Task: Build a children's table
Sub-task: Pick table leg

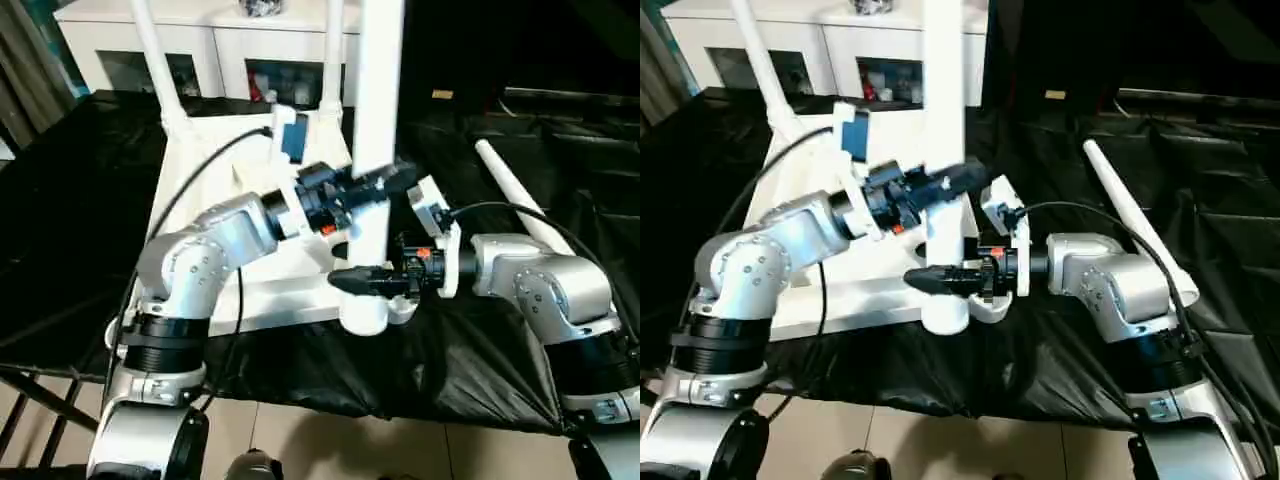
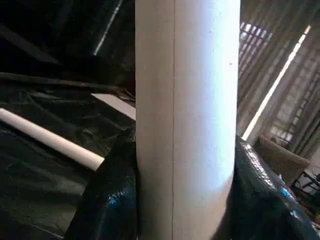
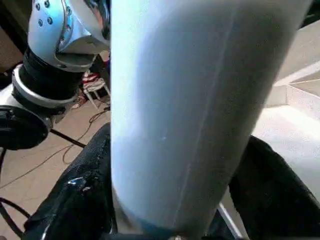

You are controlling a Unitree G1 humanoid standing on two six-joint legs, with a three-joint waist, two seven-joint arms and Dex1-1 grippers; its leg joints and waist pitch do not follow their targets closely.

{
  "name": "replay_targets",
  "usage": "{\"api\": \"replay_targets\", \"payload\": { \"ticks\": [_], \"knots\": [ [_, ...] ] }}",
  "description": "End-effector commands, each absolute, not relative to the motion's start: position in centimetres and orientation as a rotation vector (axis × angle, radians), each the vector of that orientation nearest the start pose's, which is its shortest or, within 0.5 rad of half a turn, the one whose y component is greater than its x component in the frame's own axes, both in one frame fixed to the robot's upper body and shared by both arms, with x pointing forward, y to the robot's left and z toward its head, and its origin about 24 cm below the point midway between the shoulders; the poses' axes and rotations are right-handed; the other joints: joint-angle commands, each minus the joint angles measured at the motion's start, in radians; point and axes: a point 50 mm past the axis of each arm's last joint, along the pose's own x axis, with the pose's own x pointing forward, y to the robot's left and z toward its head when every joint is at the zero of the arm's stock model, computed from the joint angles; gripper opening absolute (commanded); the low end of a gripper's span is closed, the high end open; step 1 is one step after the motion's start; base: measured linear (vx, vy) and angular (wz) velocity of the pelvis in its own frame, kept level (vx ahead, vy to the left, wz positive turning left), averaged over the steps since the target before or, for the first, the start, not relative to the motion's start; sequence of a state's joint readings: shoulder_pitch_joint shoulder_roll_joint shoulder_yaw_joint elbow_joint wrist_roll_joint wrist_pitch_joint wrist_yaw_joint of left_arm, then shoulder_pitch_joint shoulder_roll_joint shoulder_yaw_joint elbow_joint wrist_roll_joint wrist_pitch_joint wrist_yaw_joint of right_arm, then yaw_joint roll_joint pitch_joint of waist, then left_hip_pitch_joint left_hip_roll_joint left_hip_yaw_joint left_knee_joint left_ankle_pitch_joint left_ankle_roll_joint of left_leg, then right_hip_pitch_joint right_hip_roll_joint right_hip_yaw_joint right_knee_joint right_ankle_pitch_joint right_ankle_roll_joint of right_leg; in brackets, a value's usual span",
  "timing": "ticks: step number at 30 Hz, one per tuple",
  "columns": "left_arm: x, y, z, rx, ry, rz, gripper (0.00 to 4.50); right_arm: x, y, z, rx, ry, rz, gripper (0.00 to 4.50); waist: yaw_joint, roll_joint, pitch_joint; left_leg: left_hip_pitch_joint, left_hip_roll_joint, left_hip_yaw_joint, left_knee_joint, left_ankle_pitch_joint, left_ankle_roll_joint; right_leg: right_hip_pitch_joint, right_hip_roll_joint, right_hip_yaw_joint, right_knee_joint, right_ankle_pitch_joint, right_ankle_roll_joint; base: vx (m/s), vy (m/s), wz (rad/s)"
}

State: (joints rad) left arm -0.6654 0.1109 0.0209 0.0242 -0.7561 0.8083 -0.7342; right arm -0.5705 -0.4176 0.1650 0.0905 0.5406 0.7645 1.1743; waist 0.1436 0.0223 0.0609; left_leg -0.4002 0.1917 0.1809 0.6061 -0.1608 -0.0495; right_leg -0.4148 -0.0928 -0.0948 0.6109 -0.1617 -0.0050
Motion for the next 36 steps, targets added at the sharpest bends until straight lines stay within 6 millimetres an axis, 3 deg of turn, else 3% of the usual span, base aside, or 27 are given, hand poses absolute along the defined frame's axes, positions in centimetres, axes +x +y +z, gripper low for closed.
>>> {"api": "replay_targets", "payload": {
  "ticks": [1, 14, 24, 26, 28, 29, 32, 36],
  "knots": [
    [30.1, 5.8, 18.8, -0.519, 0.047, -1.355, 1.85, 29.6, -11.9, 12.5, 0.186, 0.394, 1.432, 3.16, 0.000, -0.018, -0.081, 0.022, 0.035, -0.013, -0.066, -0.188, 0.008, 0.059, -0.058, 0.048, -0.075, -0.294, -0.149, 0.000, 0.000, 0.00],
    [30.3, 6.0, 19.0, -0.513, 0.035, -1.357, 1.85, 29.3, -12.0, 12.1, 0.200, 0.428, 1.443, 2.01, 0.001, -0.017, -0.083, 0.022, 0.035, -0.013, -0.064, -0.175, 0.012, 0.060, -0.057, 0.048, -0.071, -0.262, -0.161, 0.000, 0.000, 0.00],
    [30.3, 6.1, 19.2, -0.475, 0.003, -1.354, 1.85, 29.1, -11.8, 11.9, 0.207, 0.433, 1.448, 1.91, 0.002, -0.018, -0.083, 0.022, 0.035, -0.013, -0.064, -0.178, 0.008, 0.059, -0.058, 0.048, -0.072, -0.278, -0.155, 0.000, 0.000, 0.00],
    [30.5, 6.0, 19.4, -0.493, -0.009, -1.328, 2.55, 29.1, -11.6, 11.8, 0.208, 0.431, 1.447, 1.91, 0.002, -0.018, -0.083, 0.022, 0.036, -0.013, -0.064, -0.178, 0.007, 0.060, -0.058, 0.048, -0.072, -0.275, -0.158, 0.000, 0.000, 0.00],
    [30.6, 6.0, 19.7, -0.507, -0.028, -1.316, 2.58, 29.1, -11.6, 11.8, 0.207, 0.428, 1.443, 1.90, 0.003, -0.018, -0.082, 0.021, 0.035, -0.013, -0.063, -0.178, 0.007, 0.059, -0.058, 0.048, -0.073, -0.274, -0.160, 0.000, 0.000, 0.00],
    [30.7, 6.0, 20.2, -0.517, -0.076, -1.303, 2.84, 29.1, -11.5, 11.7, 0.206, 0.422, 1.433, 1.90, 0.004, -0.018, -0.083, 0.021, 0.035, -0.013, -0.063, -0.177, 0.008, 0.061, -0.059, 0.048, -0.073, -0.271, -0.159, 0.000, 0.000, 0.00],
    [31.3, 6.0, 21.2, -0.539, -0.174, -1.236, 3.04, 29.2, -11.4, 11.6, 0.210, 0.413, 1.413, 1.90, 0.004, -0.018, -0.084, 0.020, 0.035, -0.014, -0.063, -0.183, 0.006, 0.062, -0.060, 0.047, -0.075, -0.270, -0.158, 0.000, 0.000, 0.00],
    [31.8, 6.4, 21.8, -0.567, -0.214, -1.185, 3.04, 29.4, -11.3, 11.7, 0.212, 0.398, 1.392, 1.90, 0.003, -0.012, -0.082, 0.021, 0.034, -0.015, -0.064, -0.202, 0.004, 0.061, -0.058, 0.046, -0.078, -0.295, -0.144, 0.000, 0.000, 0.00]
  ]
}}
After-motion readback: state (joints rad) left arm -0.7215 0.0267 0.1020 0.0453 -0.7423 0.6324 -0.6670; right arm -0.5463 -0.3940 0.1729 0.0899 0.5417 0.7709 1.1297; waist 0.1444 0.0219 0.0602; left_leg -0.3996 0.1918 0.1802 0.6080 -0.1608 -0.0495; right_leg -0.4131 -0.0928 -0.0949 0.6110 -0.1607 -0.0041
